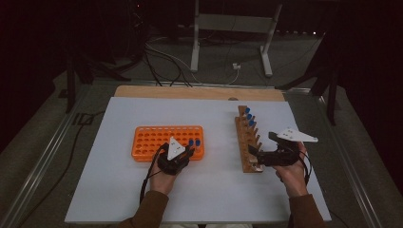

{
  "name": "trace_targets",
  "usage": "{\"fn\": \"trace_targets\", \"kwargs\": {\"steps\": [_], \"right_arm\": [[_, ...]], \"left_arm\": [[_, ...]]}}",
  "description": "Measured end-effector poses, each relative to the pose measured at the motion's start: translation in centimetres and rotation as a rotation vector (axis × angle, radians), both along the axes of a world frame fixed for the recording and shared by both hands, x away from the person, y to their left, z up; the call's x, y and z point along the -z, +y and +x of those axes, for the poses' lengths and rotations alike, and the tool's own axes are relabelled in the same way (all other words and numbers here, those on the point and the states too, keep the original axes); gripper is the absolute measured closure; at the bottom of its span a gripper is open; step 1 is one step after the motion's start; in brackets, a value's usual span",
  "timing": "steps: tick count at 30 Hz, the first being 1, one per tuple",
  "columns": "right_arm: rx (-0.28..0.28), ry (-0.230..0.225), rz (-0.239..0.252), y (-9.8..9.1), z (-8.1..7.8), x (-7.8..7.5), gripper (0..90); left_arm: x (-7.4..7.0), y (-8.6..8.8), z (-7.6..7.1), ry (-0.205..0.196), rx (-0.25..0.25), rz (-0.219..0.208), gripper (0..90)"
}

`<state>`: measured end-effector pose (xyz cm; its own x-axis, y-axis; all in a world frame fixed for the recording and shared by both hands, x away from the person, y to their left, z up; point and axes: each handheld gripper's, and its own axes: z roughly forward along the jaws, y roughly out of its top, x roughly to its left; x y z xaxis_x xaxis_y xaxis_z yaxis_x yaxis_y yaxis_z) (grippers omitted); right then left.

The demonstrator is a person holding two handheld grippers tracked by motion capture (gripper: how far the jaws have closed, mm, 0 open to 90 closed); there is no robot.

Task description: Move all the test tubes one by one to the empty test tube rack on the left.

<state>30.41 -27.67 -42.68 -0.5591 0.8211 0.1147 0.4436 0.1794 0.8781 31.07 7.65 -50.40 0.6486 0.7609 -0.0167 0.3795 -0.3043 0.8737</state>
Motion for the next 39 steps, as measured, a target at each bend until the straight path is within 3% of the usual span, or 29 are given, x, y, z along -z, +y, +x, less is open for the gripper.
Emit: {"fn": "trace_targets", "kwargs": {"steps": [2, 8, 10, 13, 19, 25, 29, 31, 39], "right_arm": [[-0.002, 0.001, 0.001, 0.0, 0.0, 0.0, 0.0], [0.0, 0.001, 0.008, 0.0, 0.0, 0.1, 0.0], [0.001, 0.0, 0.012, -0.1, 0.1, 0.0, 0.0], [0.003, -0.002, 0.014, -0.1, 0.1, 0.0, 0.0], [0.005, -0.013, 0.02, -0.1, 0.0, -0.3, 0.0], [0.003, -0.021, 0.022, -0.1, 0.1, -0.6, 0.0], [0.014, -0.03, 0.024, -0.2, 0.3, -0.9, 2.8], [0.024, -0.038, 0.021, -0.2, 0.5, -1.0, 4.5], [0.058, -0.033, 0.025, -0.2, 2.3, -1.3, 11.9]], "left_arm": [[0.1, 0.1, 0.1, 0.013, 0.015, -0.027, 74.6], [-0.4, 0.5, -0.2, 0.009, 0.028, -0.039, 54.9], [-0.7, 0.7, -0.5, 0.0, 0.026, -0.037, 52.0], [-1.5, 1.6, -0.8, -0.007, 0.029, -0.071, 50.5], [-2.9, 3.6, -1.1, -0.036, -0.038, -0.108, 27.7], [-3.7, 5.1, -1.4, -0.044, -0.088, -0.129, 16.1], [-4.3, 6.1, -1.5, -0.034, -0.116, -0.155, 2.7], [-4.5, 6.6, -1.4, -0.017, -0.123, -0.168, 0.7], [-4.8, 7.0, -1.6, -0.052, -0.157, -0.17, 0.7]]}}
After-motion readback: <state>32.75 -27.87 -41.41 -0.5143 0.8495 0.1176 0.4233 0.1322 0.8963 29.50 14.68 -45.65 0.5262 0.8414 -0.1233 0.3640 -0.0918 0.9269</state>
